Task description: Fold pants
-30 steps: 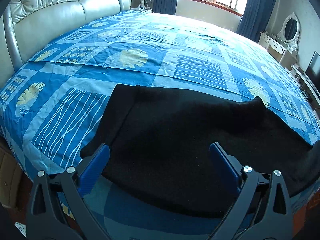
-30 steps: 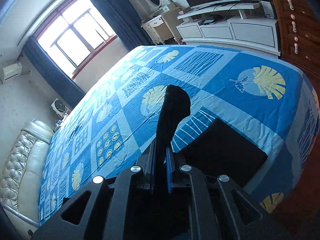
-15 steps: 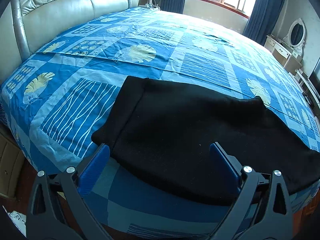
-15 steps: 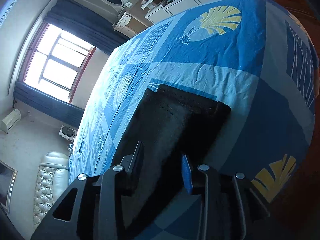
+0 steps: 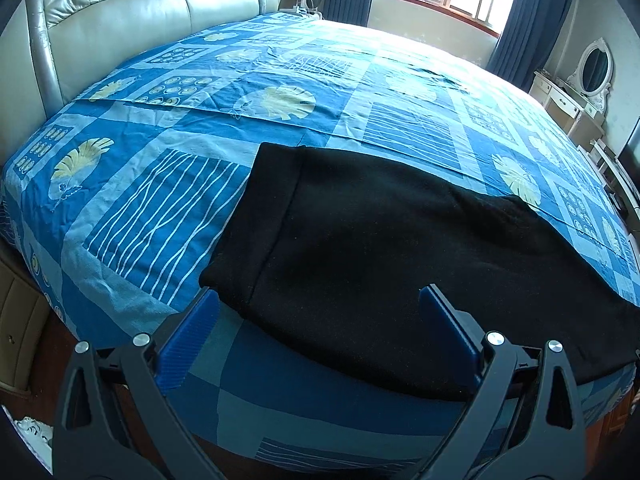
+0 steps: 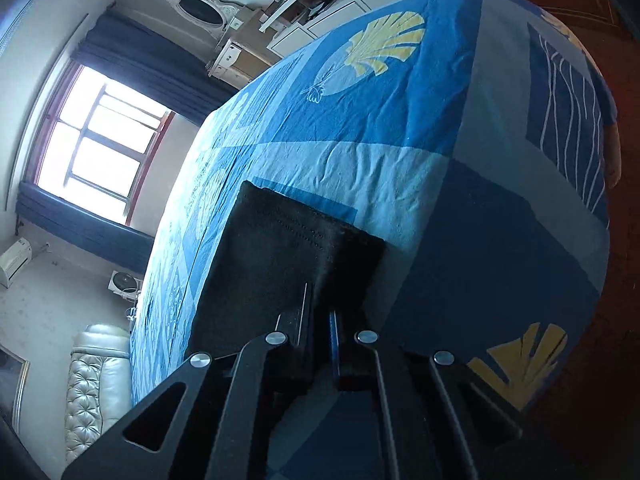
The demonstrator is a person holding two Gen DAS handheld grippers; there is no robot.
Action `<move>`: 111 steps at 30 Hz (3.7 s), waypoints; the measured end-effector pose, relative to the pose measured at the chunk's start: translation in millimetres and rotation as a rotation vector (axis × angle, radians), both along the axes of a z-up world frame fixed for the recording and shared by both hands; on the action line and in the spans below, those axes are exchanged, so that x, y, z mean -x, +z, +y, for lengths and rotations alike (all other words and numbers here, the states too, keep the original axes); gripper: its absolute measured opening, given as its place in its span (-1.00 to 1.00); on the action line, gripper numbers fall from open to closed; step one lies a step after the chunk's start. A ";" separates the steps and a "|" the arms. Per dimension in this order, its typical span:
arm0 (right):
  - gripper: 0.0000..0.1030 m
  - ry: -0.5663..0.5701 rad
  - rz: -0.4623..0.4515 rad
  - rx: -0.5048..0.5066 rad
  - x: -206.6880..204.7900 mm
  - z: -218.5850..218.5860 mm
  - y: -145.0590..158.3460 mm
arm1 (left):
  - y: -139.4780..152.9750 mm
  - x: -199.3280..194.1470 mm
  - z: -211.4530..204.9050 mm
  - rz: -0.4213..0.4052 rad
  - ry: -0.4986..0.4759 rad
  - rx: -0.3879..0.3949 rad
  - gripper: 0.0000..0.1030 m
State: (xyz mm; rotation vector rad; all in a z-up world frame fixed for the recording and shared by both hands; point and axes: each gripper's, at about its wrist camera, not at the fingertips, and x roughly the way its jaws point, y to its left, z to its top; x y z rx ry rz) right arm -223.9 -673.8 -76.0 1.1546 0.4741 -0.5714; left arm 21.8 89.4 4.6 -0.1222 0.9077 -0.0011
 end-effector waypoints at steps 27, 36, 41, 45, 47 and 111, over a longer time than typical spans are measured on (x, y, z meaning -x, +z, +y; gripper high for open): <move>-0.28 0.641 -0.050 0.253 -158.2 129.2 122.1 | -3.7 -27.8 4.8 -0.029 -0.063 -0.003 0.94; -0.24 1.332 0.013 0.182 -395.6 351.3 65.5 | -30.0 -34.1 16.4 0.020 -0.089 0.039 0.94; -0.24 1.488 0.140 0.118 -450.6 408.3 22.3 | -35.9 -34.5 17.1 0.018 -0.127 0.029 0.94; -0.89 1.579 0.097 0.051 -452.1 422.9 20.1 | -40.0 -36.1 21.0 0.012 -0.120 0.038 0.96; -0.92 1.617 0.086 0.100 -443.9 429.4 30.2 | -42.0 -37.7 22.6 0.009 -0.112 0.037 0.96; -0.54 0.514 0.003 -0.045 -81.3 -17.4 54.7 | 6.6 1.2 -3.4 0.002 -0.092 0.021 0.96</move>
